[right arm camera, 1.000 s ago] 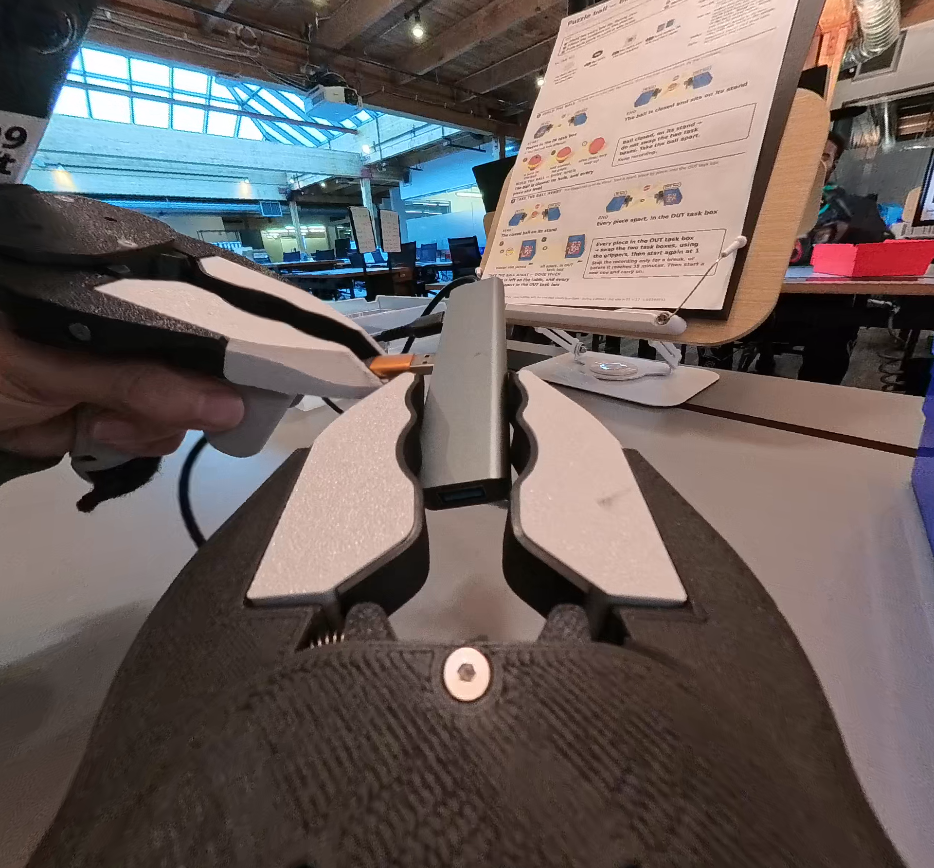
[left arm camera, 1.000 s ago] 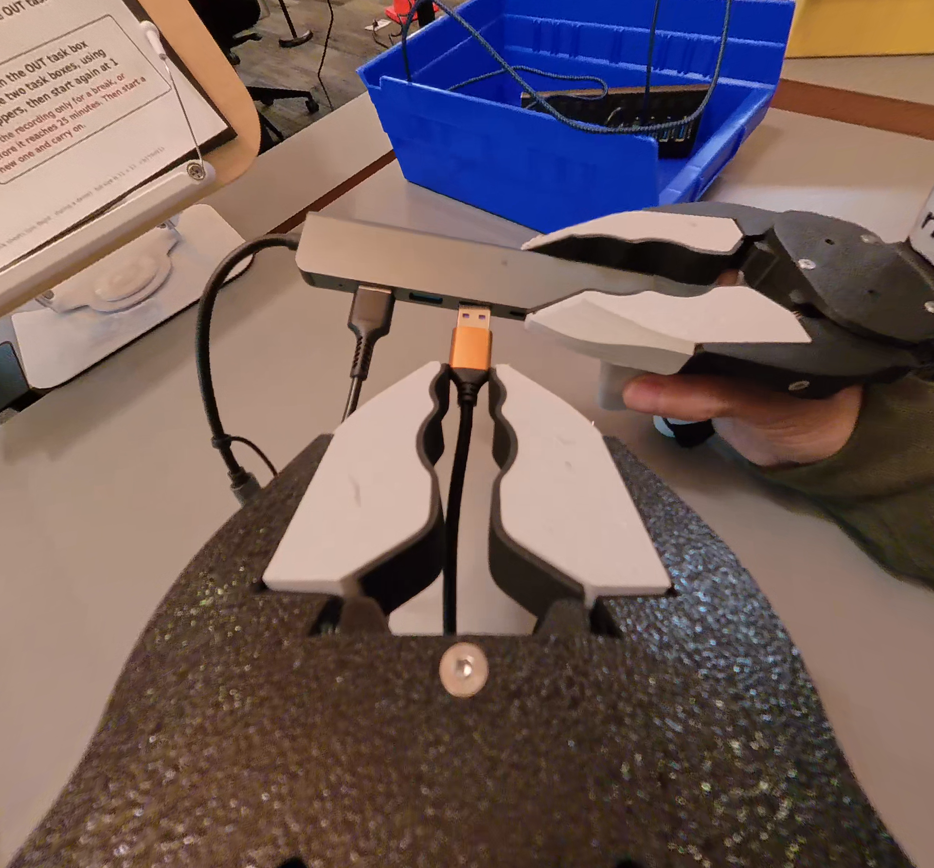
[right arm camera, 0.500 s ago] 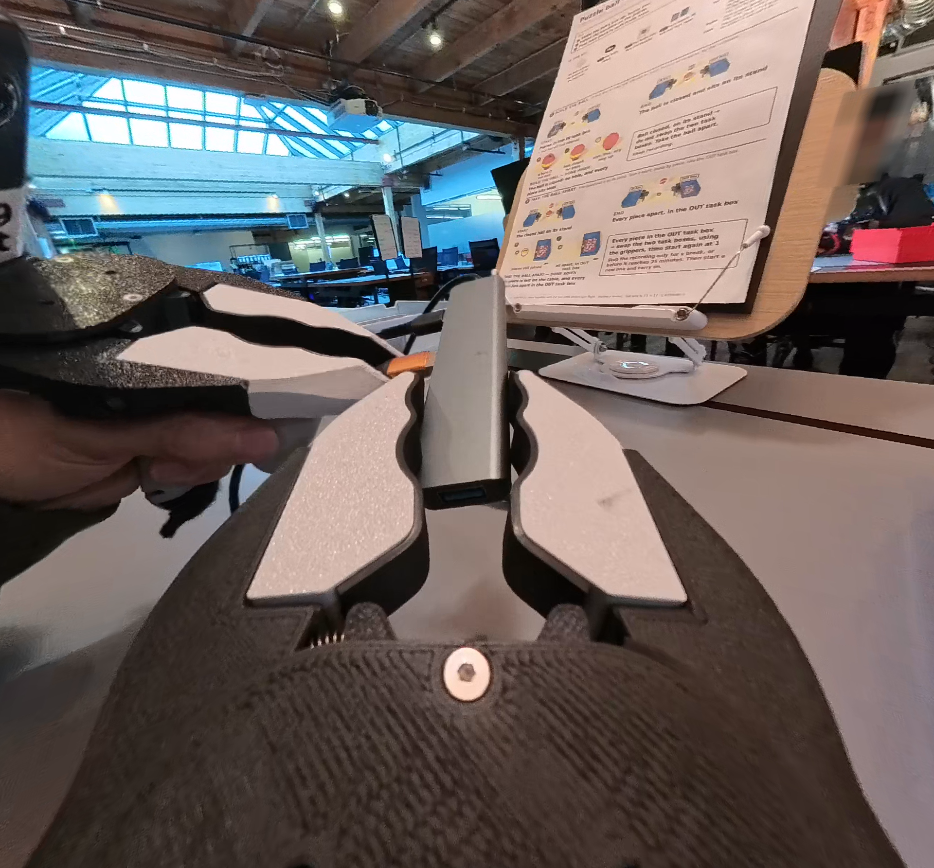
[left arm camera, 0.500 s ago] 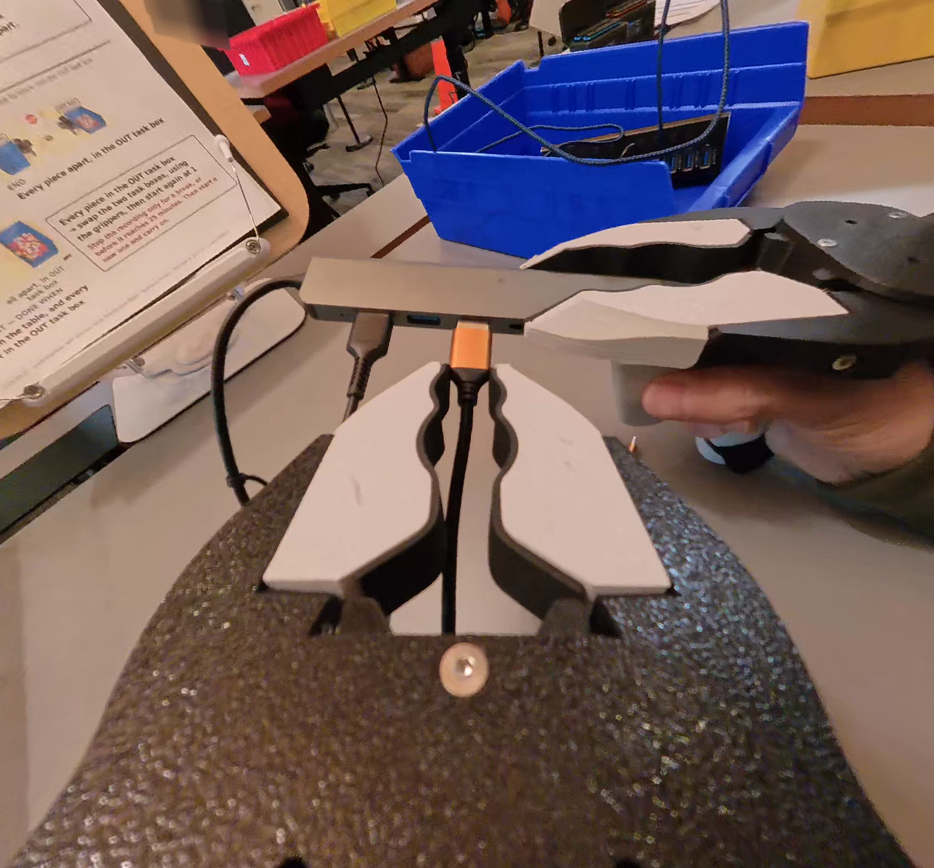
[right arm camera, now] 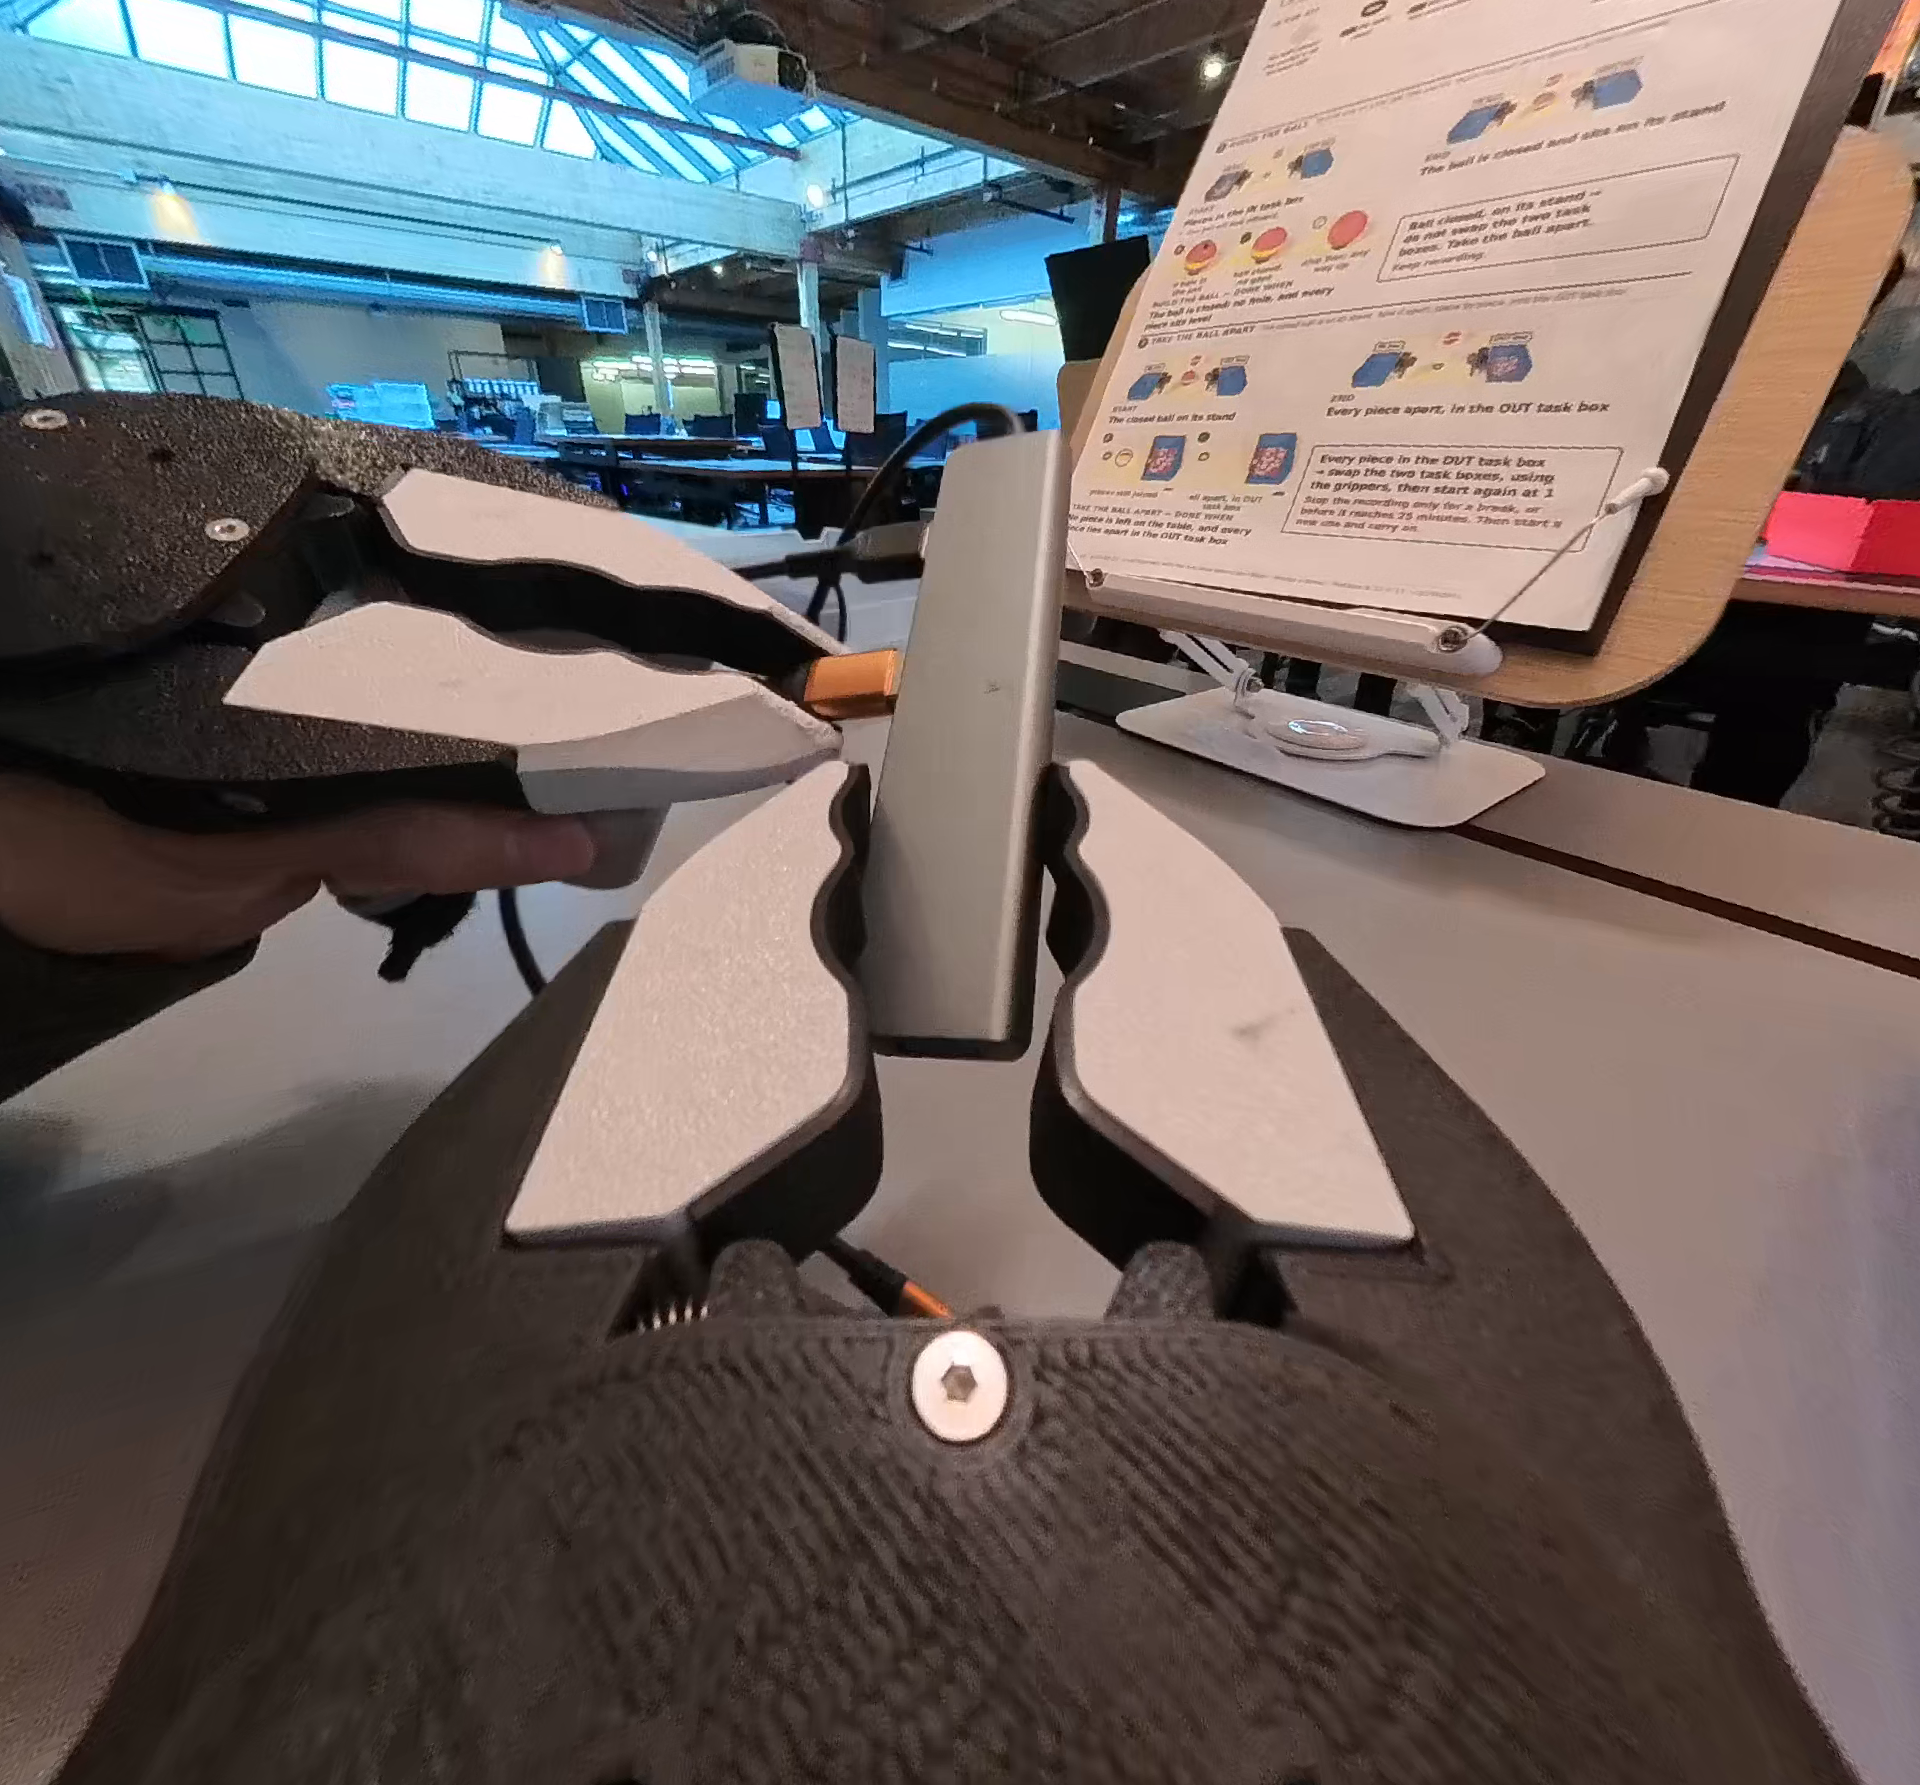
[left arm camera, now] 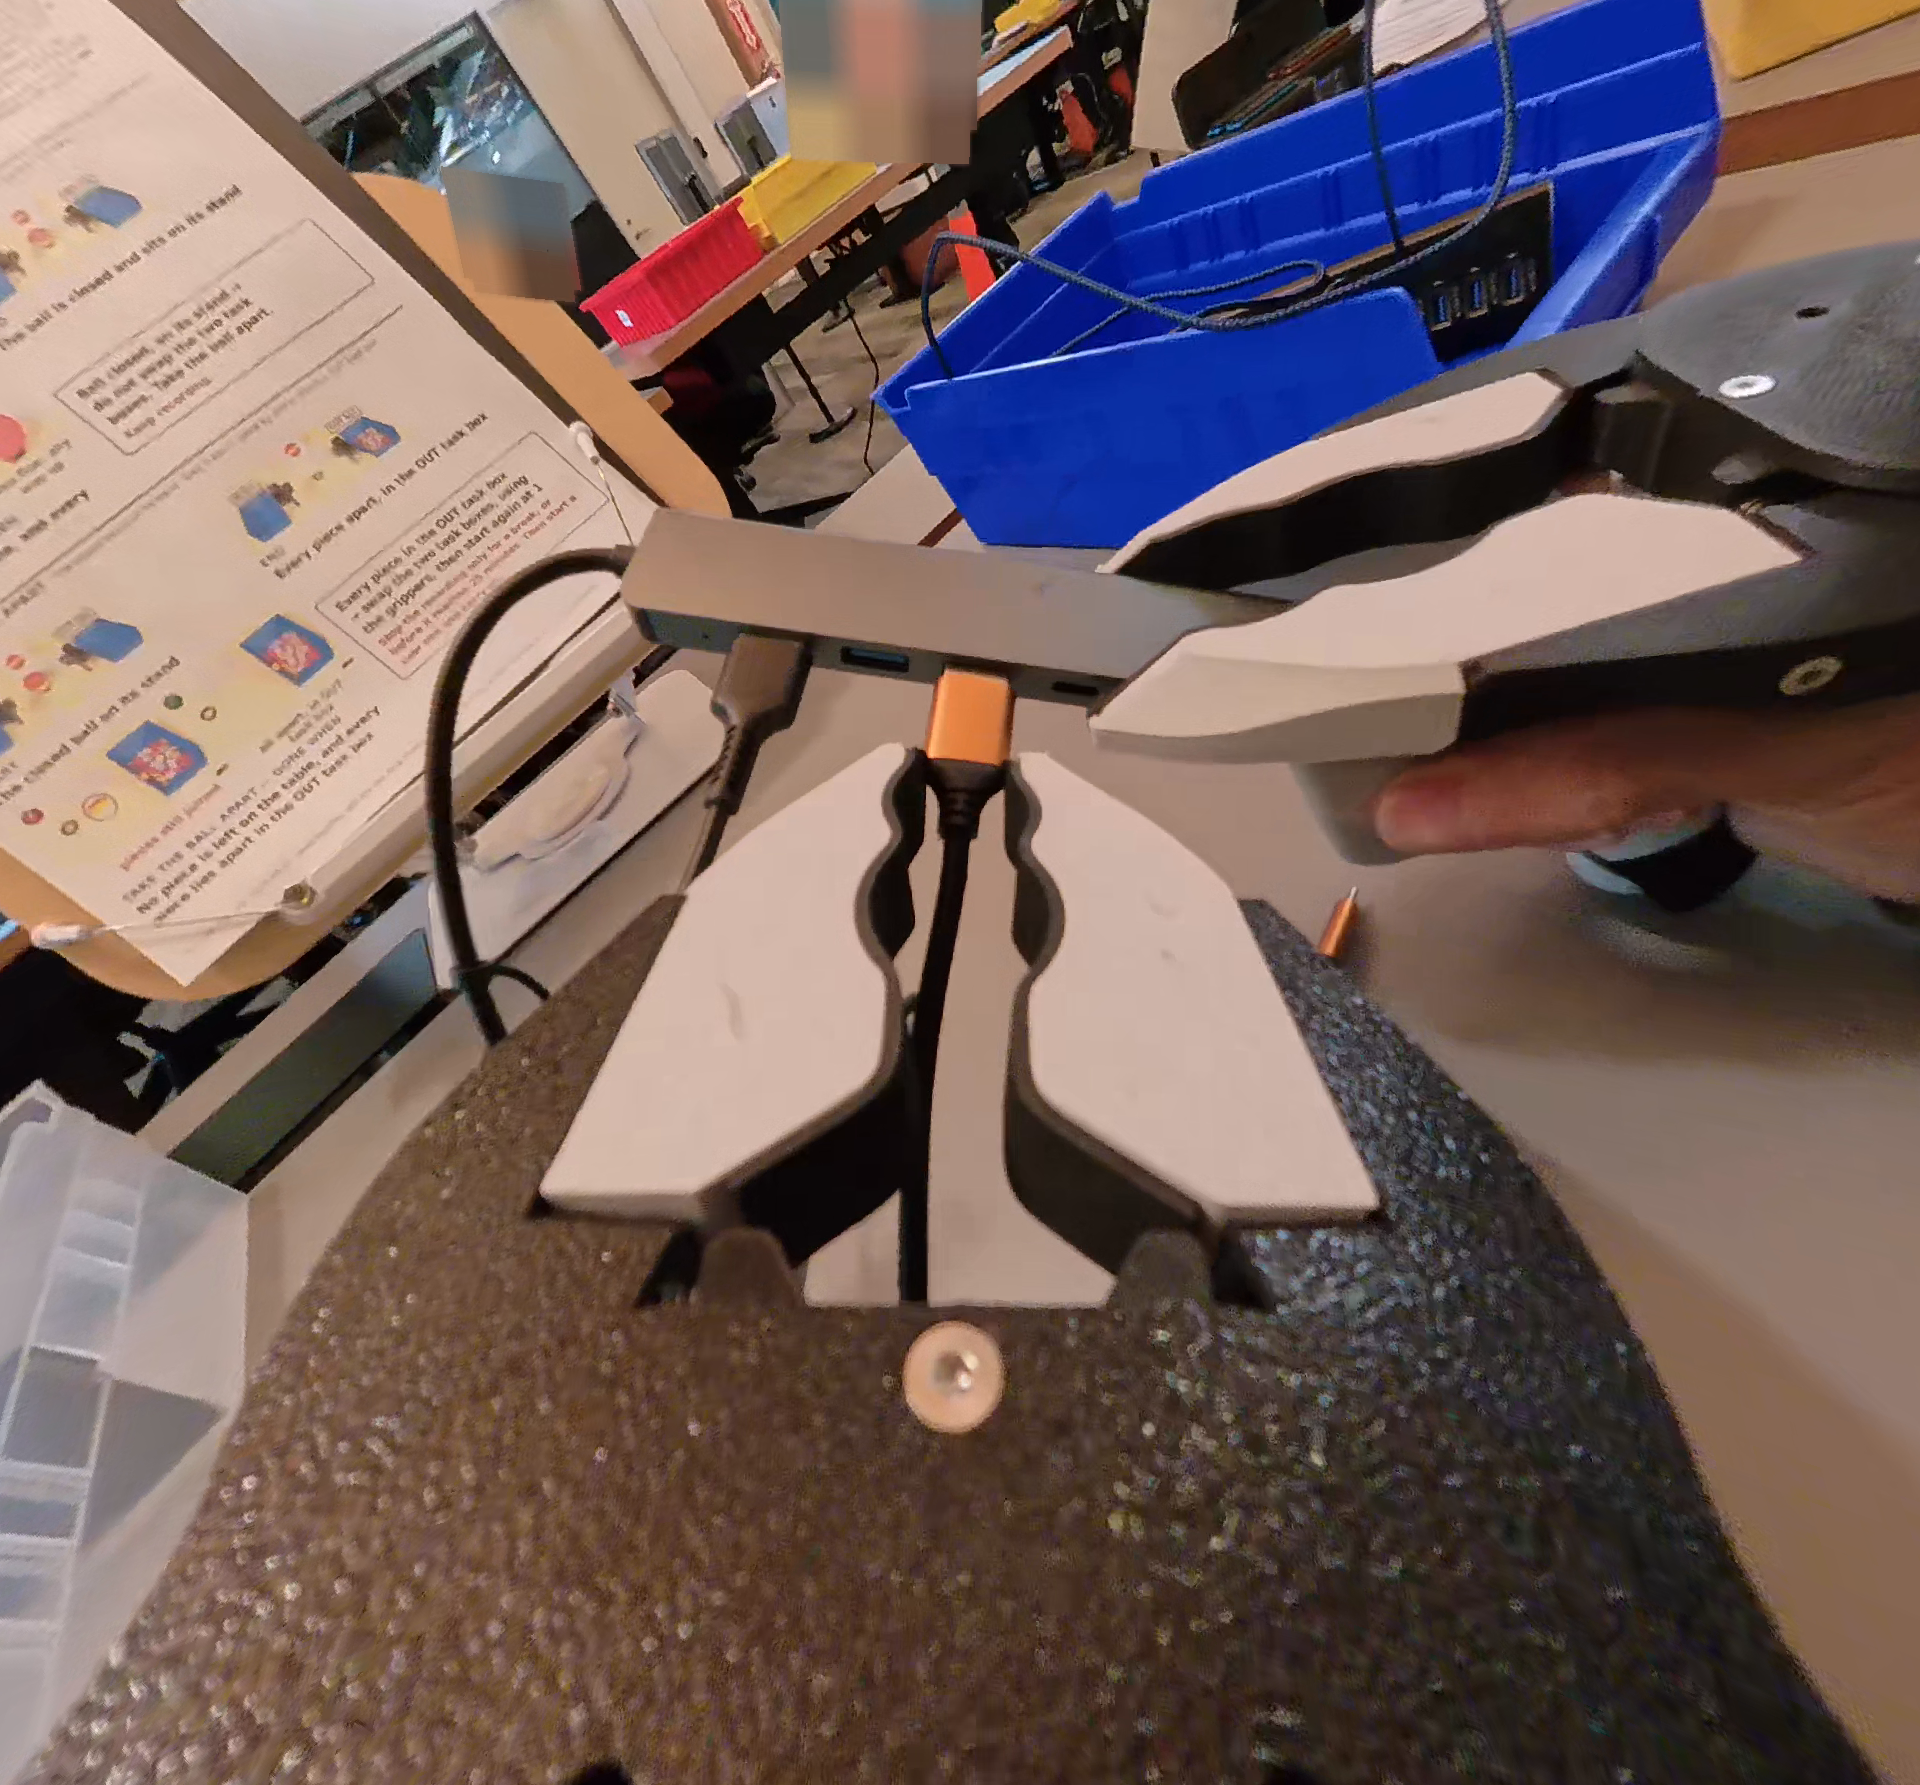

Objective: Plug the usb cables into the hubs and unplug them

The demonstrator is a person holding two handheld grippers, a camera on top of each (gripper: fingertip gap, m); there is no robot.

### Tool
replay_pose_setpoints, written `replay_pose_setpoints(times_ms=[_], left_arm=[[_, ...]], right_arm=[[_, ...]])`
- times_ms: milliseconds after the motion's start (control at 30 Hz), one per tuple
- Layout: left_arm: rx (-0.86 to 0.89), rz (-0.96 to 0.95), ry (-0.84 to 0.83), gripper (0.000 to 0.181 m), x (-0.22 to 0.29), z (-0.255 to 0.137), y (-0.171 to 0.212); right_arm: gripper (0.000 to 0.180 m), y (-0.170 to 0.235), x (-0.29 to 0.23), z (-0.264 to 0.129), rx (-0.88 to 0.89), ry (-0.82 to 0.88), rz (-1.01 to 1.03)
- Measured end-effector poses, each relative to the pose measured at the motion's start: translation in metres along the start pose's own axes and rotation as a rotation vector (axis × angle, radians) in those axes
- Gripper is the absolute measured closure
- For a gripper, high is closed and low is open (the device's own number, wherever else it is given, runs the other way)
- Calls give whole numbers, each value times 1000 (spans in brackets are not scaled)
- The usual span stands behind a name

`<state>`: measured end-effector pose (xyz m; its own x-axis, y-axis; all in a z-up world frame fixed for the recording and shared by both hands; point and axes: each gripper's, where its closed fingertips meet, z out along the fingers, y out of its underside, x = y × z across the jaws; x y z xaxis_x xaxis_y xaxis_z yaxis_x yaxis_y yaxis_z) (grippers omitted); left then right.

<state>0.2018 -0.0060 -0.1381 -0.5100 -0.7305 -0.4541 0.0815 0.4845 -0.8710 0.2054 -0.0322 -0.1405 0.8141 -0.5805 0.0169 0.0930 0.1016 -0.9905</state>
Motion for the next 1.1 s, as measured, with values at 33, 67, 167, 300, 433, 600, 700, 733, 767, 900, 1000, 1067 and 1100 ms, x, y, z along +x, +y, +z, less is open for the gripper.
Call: replay_pose_setpoints(times_ms=[33, 67, 167, 300, 433, 600, 700, 733, 767, 900, 1000, 1067, 1100], left_arm=[[7, 6, 6, 168, 0, -1, -1], [4, 19, 9, 168, -1, -1, -1], [-22, 91, 15, 167, -2, 0, -2], [-75, 59, 36, 167, -2, -1, 7], [-82, -283, 72, 167, 3, -2, 6], [-94, -429, 111, 167, 11, 2, 7], [-120, -430, 115, 167, 10, 2, 7], [-129, -432, 114, 167, 9, 1, 7], [-138, -433, 112, 167, 9, 1, 7], [-140, -414, 96, 167, 6, -2, 5], [-133, -429, 88, 168, 5, -3, 5], [-137, -435, 77, 168, 4, -3, 5], [-132, -437, 72, 167, 3, -2, 3]], right_arm=[[147, 0, -1, 0, -1, 4, -10], [147, 2, -1, 1, -15, 6, -17], [147, 3, -1, 2, -28, 10, -21], [147, 2, -2, 2, -20, 31, -67], [147, -6, -1, 0, 58, 33, -79], [148, -11, 4, -4, 103, 26, -23], [147, -11, 4, -3, 104, 46, -51], [146, -11, 3, -3, 99, 42, -65], [143, -10, 2, -2, 94, 43, -78], [135, -10, 4, -1, 91, 67, -90], [132, -9, 5, -1, 87, 76, -90], [131, -9, 5, 0, 80, 75, -93], [122, -8, 0, 1, 75, 46, -102]])
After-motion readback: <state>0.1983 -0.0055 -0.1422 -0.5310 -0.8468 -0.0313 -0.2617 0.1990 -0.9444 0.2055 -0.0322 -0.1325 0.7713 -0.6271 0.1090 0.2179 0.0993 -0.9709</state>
